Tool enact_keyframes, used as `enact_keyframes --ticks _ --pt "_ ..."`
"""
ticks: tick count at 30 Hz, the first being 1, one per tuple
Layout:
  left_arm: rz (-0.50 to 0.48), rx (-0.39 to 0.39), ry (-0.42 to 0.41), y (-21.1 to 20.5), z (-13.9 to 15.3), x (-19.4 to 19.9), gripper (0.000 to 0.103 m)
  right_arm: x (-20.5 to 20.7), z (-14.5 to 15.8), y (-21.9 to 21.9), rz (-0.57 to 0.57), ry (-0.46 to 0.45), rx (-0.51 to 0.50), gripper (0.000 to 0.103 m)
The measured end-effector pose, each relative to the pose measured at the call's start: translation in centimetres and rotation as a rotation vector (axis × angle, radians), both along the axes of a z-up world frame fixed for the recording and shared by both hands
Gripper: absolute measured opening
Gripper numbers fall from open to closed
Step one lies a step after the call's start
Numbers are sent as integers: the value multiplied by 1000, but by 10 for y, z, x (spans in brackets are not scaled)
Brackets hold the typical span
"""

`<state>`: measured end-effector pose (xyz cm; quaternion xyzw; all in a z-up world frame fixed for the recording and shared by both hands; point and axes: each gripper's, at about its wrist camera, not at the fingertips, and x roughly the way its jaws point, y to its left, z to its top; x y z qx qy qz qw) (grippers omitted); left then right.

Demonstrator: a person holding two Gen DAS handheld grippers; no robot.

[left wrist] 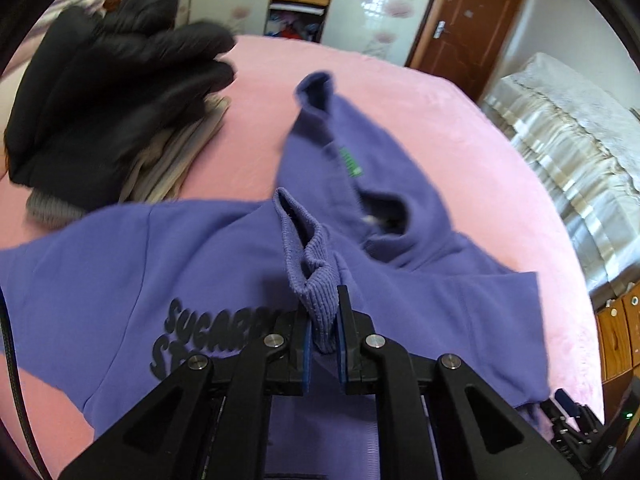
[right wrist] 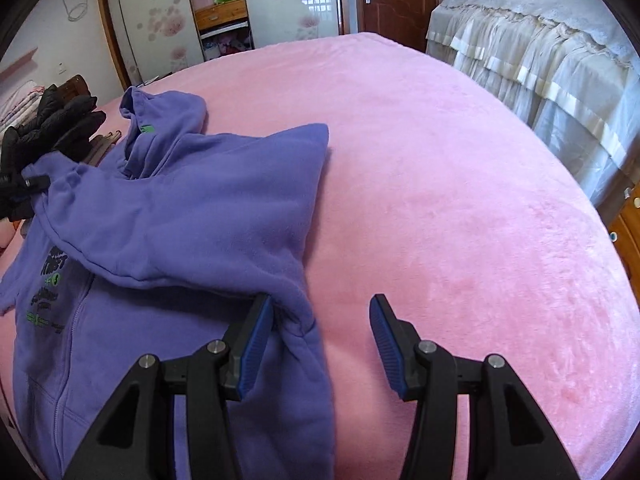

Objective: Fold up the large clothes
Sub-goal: 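Grasp the folded cuff with the left gripper, straighten it, then release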

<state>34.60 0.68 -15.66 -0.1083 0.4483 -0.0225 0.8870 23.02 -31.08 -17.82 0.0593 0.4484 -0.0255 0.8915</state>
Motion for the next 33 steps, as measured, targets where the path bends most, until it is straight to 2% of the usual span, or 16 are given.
enact_keyframes --ticks 11,12,14,16,17,24,28,33 --pt "29 -19 99 25 -72 -6 8 4 -8 7 25 22 -41 49" --pt "31 -20 100 25 -75 -6 9 5 -8 8 30 21 -45 47" --pt "27 -17 91 24 -78 -6 9 8 -11 10 47 33 -38 31" --pt "25 -10 86 24 -80 -6 11 9 -14 13 48 46 -51 21" --pt "27 -9 86 26 -83 -6 13 9 -16 15 44 52 -72 20" --pt "1 -68 101 43 -83 -6 20 7 -18 18 39 74 -109 20" --pt "17 -72 107 54 -72 -12 35 2 -11 19 49 76 -125 24" --pt "38 -79 68 70 -47 -26 36 -8 11 15 51 37 -105 25"
